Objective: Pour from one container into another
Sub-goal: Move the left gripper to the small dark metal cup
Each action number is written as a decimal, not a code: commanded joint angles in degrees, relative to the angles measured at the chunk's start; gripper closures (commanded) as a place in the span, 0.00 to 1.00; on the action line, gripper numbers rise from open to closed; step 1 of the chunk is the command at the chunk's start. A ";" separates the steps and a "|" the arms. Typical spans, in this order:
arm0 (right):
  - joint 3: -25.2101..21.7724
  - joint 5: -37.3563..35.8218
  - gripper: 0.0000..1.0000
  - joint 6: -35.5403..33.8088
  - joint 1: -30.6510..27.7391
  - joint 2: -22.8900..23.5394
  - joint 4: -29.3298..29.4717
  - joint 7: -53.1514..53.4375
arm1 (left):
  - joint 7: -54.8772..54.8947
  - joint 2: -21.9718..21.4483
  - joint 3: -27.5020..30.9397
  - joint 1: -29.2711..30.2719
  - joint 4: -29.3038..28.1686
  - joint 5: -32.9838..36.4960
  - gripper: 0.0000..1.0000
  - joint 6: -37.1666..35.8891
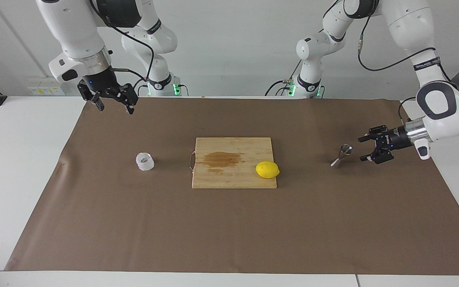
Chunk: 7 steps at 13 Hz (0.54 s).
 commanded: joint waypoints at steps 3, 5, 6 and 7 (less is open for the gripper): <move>0.26 0.38 0.00 -0.90 -0.57 0.24 0.56 -1.43 | -1.87 -2.53 0.22 -0.79 -5.11 -3.85 0.00 5.16; 0.26 0.38 0.00 -0.82 -0.57 0.24 0.56 -1.43 | -2.66 -2.89 0.22 -1.93 -5.91 -3.94 0.00 5.87; 0.26 0.38 0.00 -0.82 -0.57 0.24 0.56 -1.43 | -2.84 -3.24 0.22 -1.93 -6.52 -3.94 0.00 5.79; 0.26 0.38 0.00 -0.82 -0.57 0.24 0.56 -1.43 | -2.84 -3.68 0.22 -1.85 -6.78 -3.94 0.00 5.70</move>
